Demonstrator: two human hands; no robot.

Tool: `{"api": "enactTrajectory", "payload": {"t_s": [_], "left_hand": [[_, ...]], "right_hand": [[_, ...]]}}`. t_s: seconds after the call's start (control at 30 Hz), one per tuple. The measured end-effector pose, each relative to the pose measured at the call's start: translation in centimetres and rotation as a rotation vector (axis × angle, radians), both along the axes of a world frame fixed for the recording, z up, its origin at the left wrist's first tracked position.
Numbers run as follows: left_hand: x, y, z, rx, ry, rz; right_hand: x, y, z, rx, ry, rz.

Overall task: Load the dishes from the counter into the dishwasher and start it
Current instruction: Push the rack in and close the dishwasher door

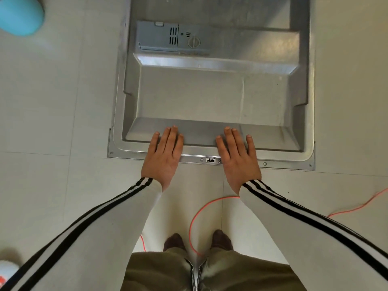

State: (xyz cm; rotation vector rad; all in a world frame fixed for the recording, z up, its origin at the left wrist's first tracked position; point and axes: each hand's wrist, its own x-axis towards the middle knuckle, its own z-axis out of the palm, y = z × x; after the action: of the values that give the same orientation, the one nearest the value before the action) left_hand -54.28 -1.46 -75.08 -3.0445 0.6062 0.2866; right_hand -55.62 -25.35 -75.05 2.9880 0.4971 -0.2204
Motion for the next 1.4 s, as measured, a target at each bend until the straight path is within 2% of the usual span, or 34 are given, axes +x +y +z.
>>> {"api": "enactTrajectory", "payload": {"t_s": [0.2,0.5,0.73,1.07,1.4], "left_hand": [[0.1,0.0,0.7,-0.033,0.003,0.000],[-0.1,0.4,2.3,-0.015,0.016,0.010],[0.3,1.1,6.7,0.059,0.002,-0.050],[4.3,1.8,24.0,0.162,-0.047,-0.052],[13.1,2.2,41.4,0.005,-0.131,0.093]], "right_hand": [[0.1,0.1,0.8,-0.006,0.051,-0.020],[-0.4,-0.4,2.2,0.023,0.016,-0.037],[-0.6,-0.9,6.7,-0.031,0.044,-0.025],[3.5,-1.8,24.3,-0.111,0.016,0.028],[11.8,-1.9,42.2,-0.154,-0.064,-0.092]]}}
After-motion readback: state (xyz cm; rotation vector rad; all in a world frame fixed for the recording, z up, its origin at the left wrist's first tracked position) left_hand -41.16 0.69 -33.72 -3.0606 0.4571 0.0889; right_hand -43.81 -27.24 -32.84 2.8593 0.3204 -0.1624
